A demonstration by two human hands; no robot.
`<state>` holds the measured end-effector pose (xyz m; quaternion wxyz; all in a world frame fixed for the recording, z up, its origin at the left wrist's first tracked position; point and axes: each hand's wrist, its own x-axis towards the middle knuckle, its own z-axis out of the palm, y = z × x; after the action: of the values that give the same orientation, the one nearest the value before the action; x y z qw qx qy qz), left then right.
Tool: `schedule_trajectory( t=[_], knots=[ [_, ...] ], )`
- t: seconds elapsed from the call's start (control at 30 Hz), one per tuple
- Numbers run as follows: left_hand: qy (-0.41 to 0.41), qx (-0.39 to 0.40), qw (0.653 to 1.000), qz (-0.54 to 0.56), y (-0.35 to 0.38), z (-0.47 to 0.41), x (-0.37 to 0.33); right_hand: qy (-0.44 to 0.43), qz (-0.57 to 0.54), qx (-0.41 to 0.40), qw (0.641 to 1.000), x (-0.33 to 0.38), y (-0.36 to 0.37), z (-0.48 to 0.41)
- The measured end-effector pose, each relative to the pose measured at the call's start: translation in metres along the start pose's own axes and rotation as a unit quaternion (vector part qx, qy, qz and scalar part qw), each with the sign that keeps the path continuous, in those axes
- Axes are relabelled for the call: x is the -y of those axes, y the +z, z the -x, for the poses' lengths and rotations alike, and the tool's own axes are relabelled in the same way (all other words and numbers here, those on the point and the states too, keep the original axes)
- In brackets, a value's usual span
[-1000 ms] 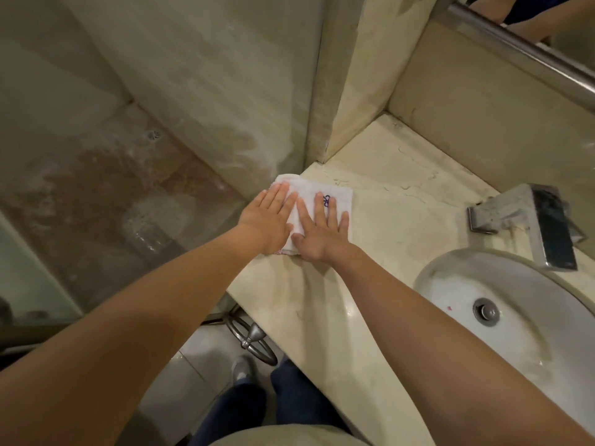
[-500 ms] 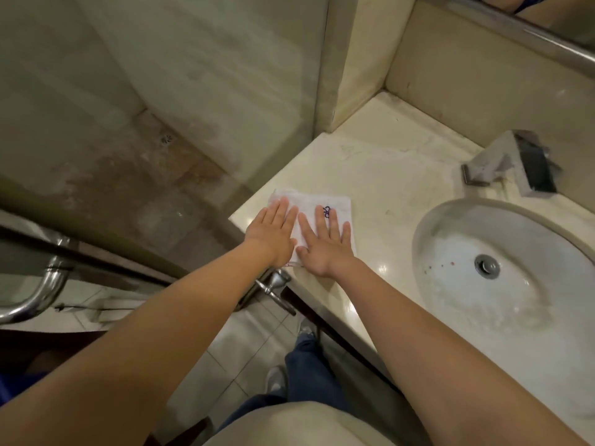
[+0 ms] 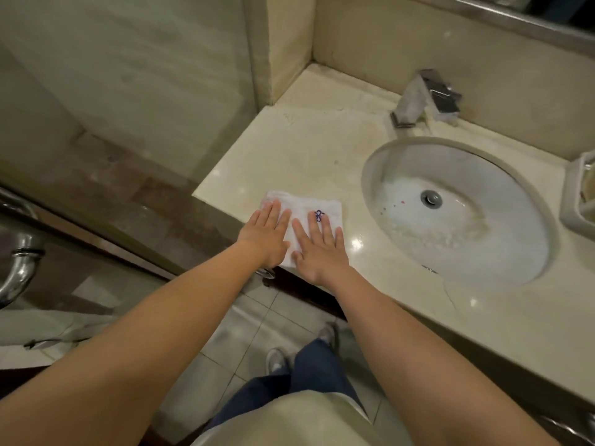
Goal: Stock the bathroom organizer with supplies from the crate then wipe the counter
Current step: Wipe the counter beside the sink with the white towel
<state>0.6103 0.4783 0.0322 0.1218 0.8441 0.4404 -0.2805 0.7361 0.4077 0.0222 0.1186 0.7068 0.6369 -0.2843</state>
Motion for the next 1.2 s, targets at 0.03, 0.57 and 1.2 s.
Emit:
schedule_trajectory(
  t=[0.03,0.57,1.2],
  knots=[
    [0.006,-0.002,1.000,-0.002,0.000,0.000,-0.004,0.004,-0.002,-0.001,1.000,-0.003,0.002,0.004],
    [0.103,-0.009,0.994,-0.048,-0.006,0.005,-0.113,0.060,-0.042,-0.013,0.997,-0.092,0.024,0.076],
    [0.229,-0.044,0.966,-0.115,-0.006,0.023,-0.330,0.134,-0.071,0.004,0.988,-0.273,0.062,0.204]
  ],
)
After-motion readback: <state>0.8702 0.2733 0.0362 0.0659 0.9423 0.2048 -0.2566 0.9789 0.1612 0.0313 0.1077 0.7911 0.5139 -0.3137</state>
